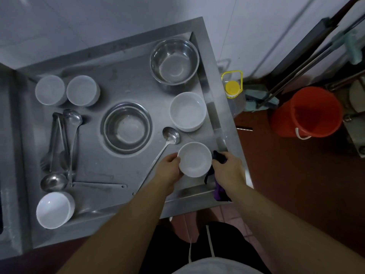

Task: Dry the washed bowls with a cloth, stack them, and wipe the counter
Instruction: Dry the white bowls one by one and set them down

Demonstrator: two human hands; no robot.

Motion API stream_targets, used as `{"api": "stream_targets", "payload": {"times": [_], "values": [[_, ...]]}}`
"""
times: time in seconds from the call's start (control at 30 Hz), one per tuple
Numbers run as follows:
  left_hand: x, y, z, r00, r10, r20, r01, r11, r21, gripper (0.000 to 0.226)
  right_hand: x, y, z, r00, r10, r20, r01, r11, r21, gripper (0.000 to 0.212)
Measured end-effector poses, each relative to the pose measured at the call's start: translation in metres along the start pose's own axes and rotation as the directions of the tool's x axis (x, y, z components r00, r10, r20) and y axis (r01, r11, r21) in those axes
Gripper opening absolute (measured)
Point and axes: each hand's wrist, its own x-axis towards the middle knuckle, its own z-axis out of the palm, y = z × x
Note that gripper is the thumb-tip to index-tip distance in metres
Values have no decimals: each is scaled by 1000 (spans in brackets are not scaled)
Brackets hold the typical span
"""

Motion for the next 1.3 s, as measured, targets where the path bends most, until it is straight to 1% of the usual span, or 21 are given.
{"api": "stream_targets", "payload": {"times": [0.07, 0.2, 0.3, 0.47, 0.6, 0.67, 0.7, 0.77, 0.8, 0.83, 0.97, 1.07, 1.17, 1.3], "values": [[-7, 3, -4, 1000, 22, -13, -20, 993, 113, 33, -5, 0, -9, 1000, -11, 1, 11, 1000, -28, 29], [-34, 14, -24, 993, 119, 24, -120, 942, 314, 41, -18, -5, -26, 997, -78, -15, 75, 991, -112, 32], [-52, 17, -47, 978, 204, 42, -200, 866, 458, 41, -34, -23, -28, 991, -135, 4, 134, 978, -158, 30], [-76, 13, -101, 946, 320, 56, -280, 715, 641, 38, -63, -66, -9, 953, -278, 120, 300, 924, -238, 26], [-86, 3, -160, 945, 325, 21, -251, 685, 684, 41, -86, -98, 25, 890, -412, 195, 452, 852, -265, 18], [-86, -1, -193, 944, 329, 14, -242, 664, 707, 44, -98, -112, 48, 865, -435, 249, 495, 819, -290, 15], [-84, -3, -209, 941, 338, 6, -241, 657, 714, 44, -104, -119, 61, 854, -442, 274, 512, 807, -294, 18], [-80, -5, -241, 932, 361, -10, -245, 652, 718, 44, -118, -134, 87, 842, -450, 298, 531, 788, -312, 34], [-77, -5, -258, 929, 369, -14, -249, 654, 715, 44, -126, -141, 101, 841, -449, 302, 533, 782, -324, 40], [-74, -7, -275, 927, 374, -12, -254, 653, 713, 44, -133, -148, 115, 841, -448, 303, 535, 775, -337, 41], [-60, -22, -352, 928, 371, 9, -259, 630, 732, 42, -164, -167, 180, 860, -411, 303, 505, 768, -393, 36], [-45, -36, -409, 932, 361, -34, -205, 602, 771, 47, -184, -172, 230, 871, -381, 311, 483, 779, -400, 29], [-30, -47, -454, 944, 318, -87, -149, 647, 748, 50, -199, -169, 270, 883, -352, 312, 459, 789, -408, 26], [-15, -57, -487, 936, 333, -117, -134, 643, 754, 36, -214, -166, 304, 886, -341, 315, 454, 776, -437, 23]]}}
